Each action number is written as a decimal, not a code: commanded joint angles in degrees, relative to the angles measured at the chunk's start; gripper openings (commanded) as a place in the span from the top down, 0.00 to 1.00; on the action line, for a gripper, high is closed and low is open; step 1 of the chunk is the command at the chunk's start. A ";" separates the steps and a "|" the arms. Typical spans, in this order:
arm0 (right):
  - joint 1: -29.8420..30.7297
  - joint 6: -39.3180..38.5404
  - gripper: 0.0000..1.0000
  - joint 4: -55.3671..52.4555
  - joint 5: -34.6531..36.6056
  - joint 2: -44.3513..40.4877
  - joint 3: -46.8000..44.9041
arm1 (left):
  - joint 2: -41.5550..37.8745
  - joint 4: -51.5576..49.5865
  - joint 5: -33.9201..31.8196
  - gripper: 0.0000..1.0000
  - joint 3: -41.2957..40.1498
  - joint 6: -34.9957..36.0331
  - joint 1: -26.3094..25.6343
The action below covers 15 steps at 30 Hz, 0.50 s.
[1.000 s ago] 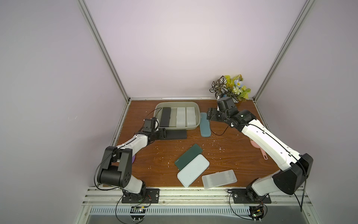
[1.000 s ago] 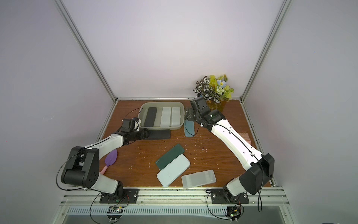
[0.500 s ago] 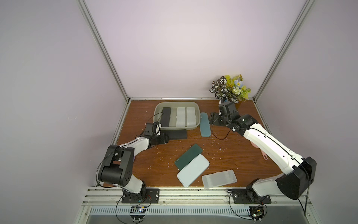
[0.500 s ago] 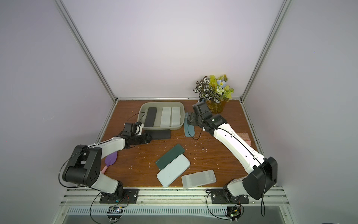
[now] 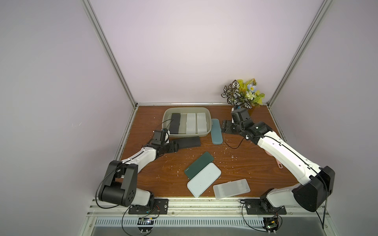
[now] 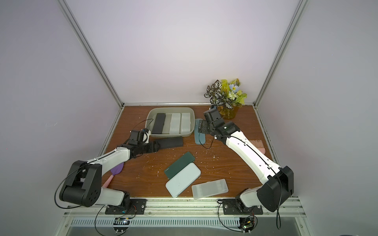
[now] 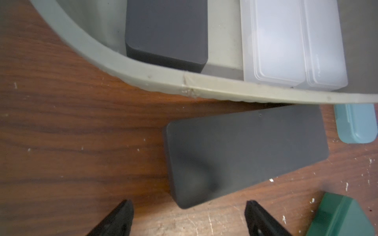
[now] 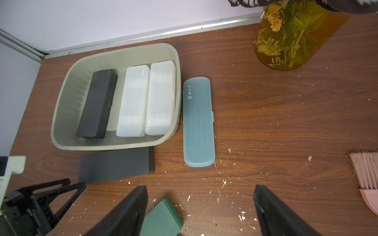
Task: Put the pencil case into the storage box
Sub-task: Pick up the pencil case from the center of the board.
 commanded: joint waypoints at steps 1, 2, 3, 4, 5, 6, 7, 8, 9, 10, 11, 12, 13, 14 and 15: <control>-0.39 -1.03 0.12 1.40 -0.62 -1.87 -0.45 | 3.31 0.56 0.22 0.14 3.37 1.47 0.79; -0.47 -1.08 0.12 1.57 -0.68 -1.93 -0.65 | 4.36 0.98 0.68 0.14 4.09 1.42 0.80; -0.58 -1.12 0.11 1.60 -0.68 -1.93 -0.76 | 5.17 1.25 1.18 0.14 4.55 1.37 0.79; -0.73 -1.04 0.12 1.59 -0.70 -2.02 -0.93 | 5.81 1.72 1.88 0.14 4.86 1.23 0.79; -0.75 -1.00 0.12 1.70 -0.78 -2.18 -1.22 | 6.27 2.00 2.44 0.15 4.90 0.96 0.72; -0.82 -0.99 0.12 1.76 -0.79 -2.26 -1.43 | 6.43 2.31 2.85 0.15 4.82 0.78 0.73; -0.98 -0.99 0.11 1.84 -0.85 -2.39 -1.72 | 6.62 2.55 3.29 0.16 4.52 0.59 0.64; -1.01 -0.99 0.12 1.94 -0.92 -2.56 -1.97 | 6.47 2.68 3.69 0.16 3.97 0.46 0.50; -1.08 -0.99 0.11 2.04 -0.94 -2.69 -2.23 | 6.37 2.86 4.05 0.17 3.47 0.34 0.21; -1.19 -0.91 0.11 2.23 -1.11 -2.74 -2.47 | 6.07 3.01 4.21 0.17 2.76 0.26 -0.11; -1.27 -0.90 0.11 2.34 -1.26 -2.82 -2.68 | 5.71 3.15 4.52 0.17 2.01 0.10 -0.55; -1.31 -0.82 0.12 2.50 -1.45 -2.77 -2.93 | 5.29 3.27 4.67 0.17 1.29 -0.12 -0.99; -1.31 -0.73 0.12 2.74 -1.62 -2.85 -3.13 | 4.73 3.46 5.08 0.18 0.40 -0.65 -1.68; -1.30 -0.57 0.12 2.99 -1.79 -2.79 -3.38 | 3.90 3.99 5.60 0.18 -0.40 -1.18 -2.50; -1.31 -0.47 0.12 3.14 -1.87 -2.71 -3.61 | 3.07 4.26 5.84 0.18 -1.13 -1.71 -3.30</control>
